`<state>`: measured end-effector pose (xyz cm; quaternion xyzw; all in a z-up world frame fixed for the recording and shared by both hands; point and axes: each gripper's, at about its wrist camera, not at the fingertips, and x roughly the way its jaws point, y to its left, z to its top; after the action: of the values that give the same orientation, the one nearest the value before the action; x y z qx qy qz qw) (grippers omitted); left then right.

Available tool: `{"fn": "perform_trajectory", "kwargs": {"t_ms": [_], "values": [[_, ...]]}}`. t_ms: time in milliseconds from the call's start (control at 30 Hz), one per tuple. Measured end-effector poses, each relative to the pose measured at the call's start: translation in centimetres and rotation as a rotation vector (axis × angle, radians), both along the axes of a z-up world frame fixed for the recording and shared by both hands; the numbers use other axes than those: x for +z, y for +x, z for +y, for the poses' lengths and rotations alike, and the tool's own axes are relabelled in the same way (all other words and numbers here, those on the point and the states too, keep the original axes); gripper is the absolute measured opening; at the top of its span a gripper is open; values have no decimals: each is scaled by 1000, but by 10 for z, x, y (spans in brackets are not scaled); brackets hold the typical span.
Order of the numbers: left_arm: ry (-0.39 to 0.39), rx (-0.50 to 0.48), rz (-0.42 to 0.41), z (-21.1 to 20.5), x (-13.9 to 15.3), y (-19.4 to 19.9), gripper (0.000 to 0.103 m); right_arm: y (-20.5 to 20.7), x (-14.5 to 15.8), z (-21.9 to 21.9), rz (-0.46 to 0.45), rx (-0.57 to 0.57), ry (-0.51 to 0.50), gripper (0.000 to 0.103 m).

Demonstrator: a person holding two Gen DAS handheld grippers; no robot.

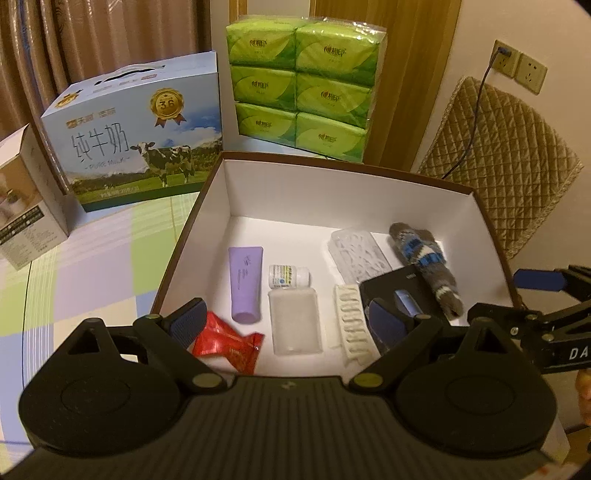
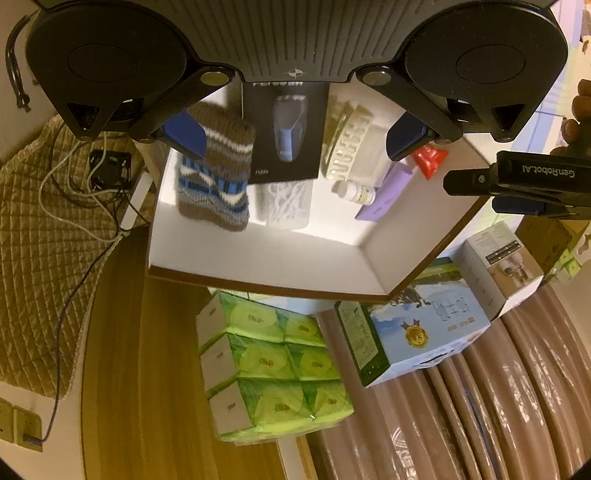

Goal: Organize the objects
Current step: 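Withdraw both tools from the brown box toward the cable and swab bag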

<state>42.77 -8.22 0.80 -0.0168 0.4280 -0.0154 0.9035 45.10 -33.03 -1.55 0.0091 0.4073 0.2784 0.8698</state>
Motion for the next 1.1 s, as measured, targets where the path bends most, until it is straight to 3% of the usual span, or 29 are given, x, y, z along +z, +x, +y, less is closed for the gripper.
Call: {"fn": "perform_trajectory", "kwargs": {"t_ms": [500, 1100], "values": [[-54, 19, -4, -1, 7, -74, 93, -64, 12, -9, -4, -7, 21, 101], [-63, 77, 24, 25, -2, -159, 93, -130, 3, 15, 45, 52, 7, 101]]}}
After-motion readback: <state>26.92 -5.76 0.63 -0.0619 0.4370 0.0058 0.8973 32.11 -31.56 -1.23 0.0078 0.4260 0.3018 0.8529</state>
